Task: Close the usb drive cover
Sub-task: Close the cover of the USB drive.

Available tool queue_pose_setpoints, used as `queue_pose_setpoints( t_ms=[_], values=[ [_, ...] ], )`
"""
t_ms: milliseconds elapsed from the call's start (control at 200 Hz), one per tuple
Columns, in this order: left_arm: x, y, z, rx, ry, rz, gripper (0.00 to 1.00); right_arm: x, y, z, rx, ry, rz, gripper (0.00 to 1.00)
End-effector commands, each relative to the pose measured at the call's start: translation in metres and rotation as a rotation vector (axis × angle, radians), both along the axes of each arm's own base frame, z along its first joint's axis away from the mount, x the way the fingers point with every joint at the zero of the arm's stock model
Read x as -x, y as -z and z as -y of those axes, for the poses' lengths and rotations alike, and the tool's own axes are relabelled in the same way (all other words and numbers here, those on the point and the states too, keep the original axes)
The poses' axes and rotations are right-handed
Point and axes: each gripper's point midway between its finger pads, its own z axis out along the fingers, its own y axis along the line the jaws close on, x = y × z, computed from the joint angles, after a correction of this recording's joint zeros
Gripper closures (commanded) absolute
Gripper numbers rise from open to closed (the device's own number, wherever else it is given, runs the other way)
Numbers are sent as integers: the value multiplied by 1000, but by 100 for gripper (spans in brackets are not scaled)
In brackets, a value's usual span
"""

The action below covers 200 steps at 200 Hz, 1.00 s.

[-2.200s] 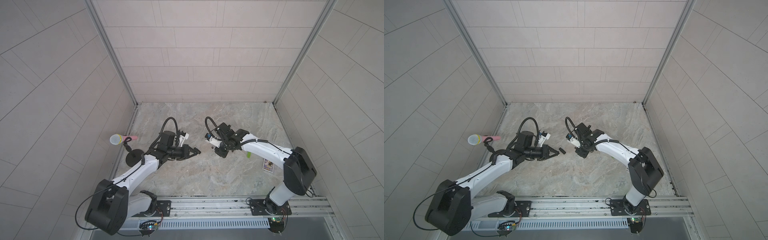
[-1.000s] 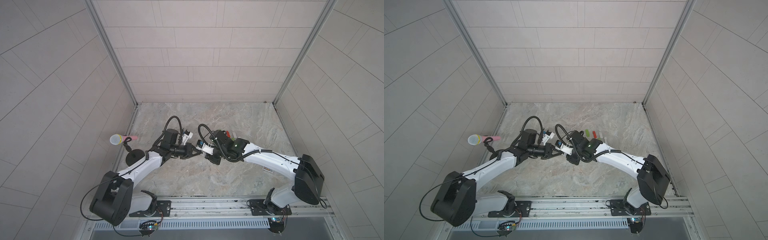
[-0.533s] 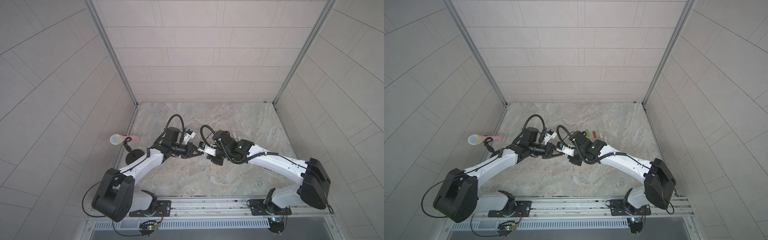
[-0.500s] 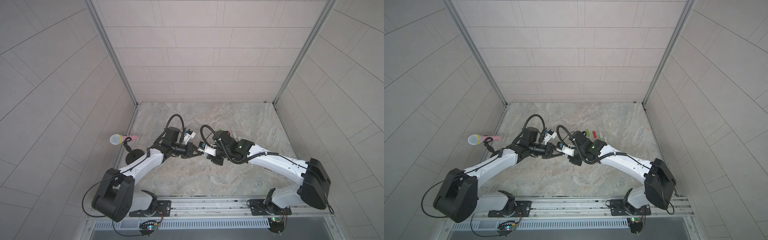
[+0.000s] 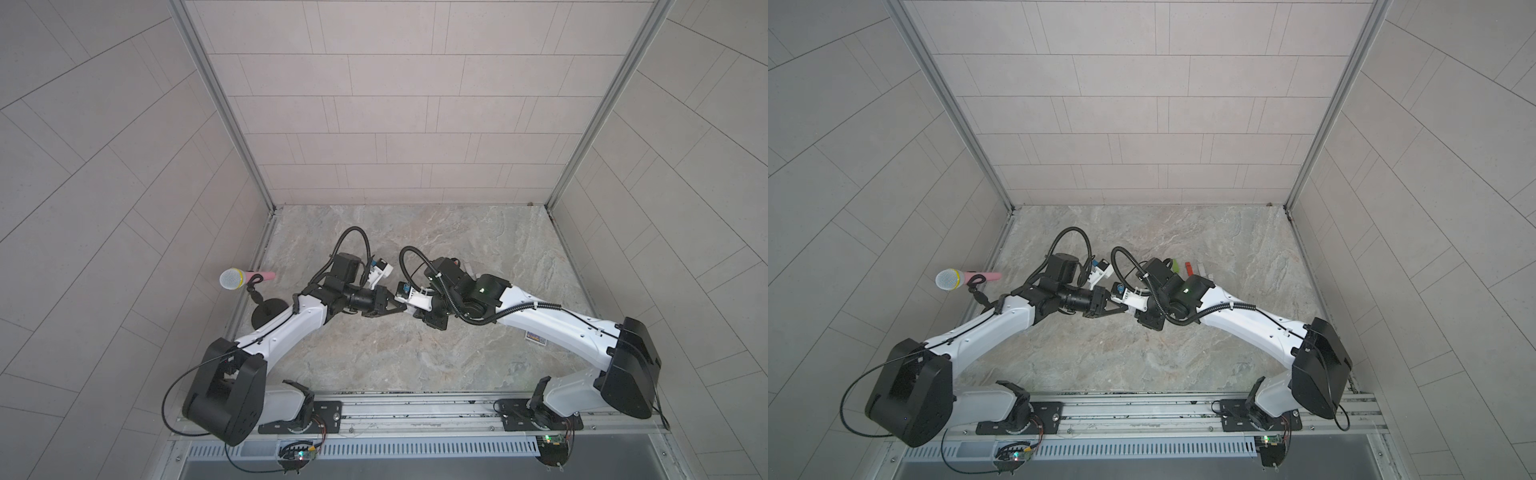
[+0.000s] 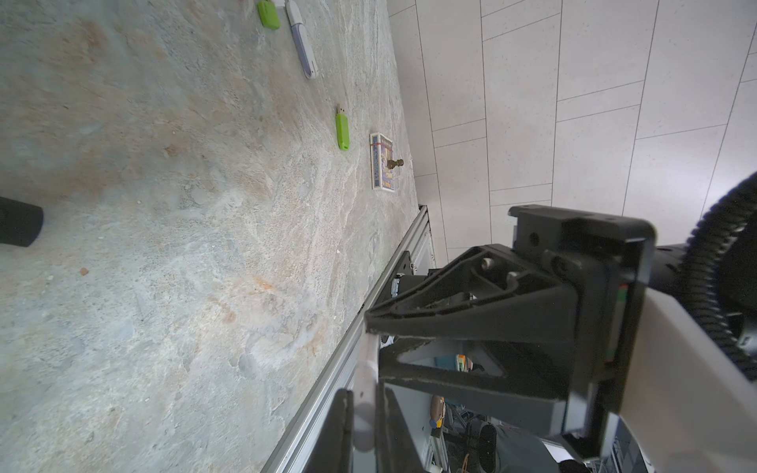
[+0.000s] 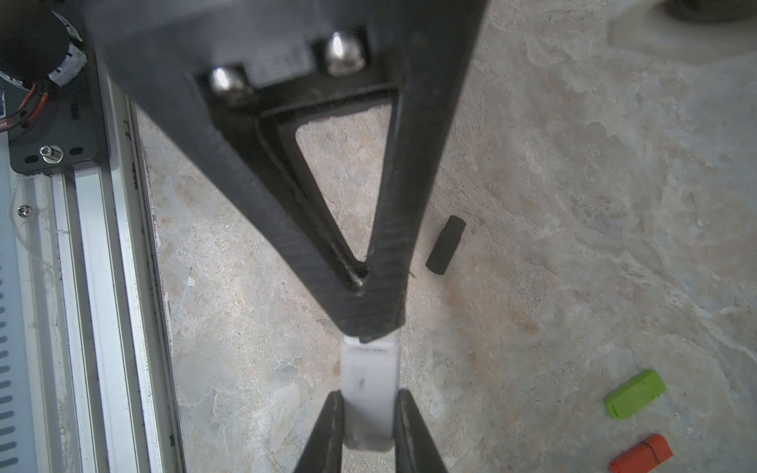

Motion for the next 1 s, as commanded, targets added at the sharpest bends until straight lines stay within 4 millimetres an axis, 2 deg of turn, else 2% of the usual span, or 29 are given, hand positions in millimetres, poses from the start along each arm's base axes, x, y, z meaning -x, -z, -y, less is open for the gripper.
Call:
queue_pose_setpoints(
  t_ms=[0, 230, 450, 565, 620, 660, 735, 806, 911, 996],
  values=[
    [4, 2, 4, -11, 28, 14, 89, 1, -48, -37, -201, -94, 74, 83],
    [12, 1, 10, 18, 76, -10, 89, 3, -80, -53, -311, -136, 93, 83],
    [23, -3, 18, 49, 138, -20, 92, 0, -91, -57, -331, -151, 120, 84],
    [19, 0, 18, 11, 113, 2, 91, -4, -92, -55, -323, -119, 126, 84],
    [14, 0, 16, -18, 85, 26, 90, -7, -84, -50, -297, -93, 133, 84],
    [9, 0, 13, -49, 59, 47, 84, -9, -75, -43, -270, -61, 135, 84],
    [-2, -5, 7, -93, -2, 95, 80, -15, -50, -24, -200, 24, 133, 84],
    [-14, -11, 0, -127, -78, 134, 58, -15, -25, -6, -139, 73, 117, 84],
    [-28, -19, -12, -151, -177, 183, 44, -15, 7, 18, -87, 152, 59, 84],
    [-35, -20, -22, -177, -234, 208, 38, -19, 26, 30, -59, 214, 13, 84]
  ],
)
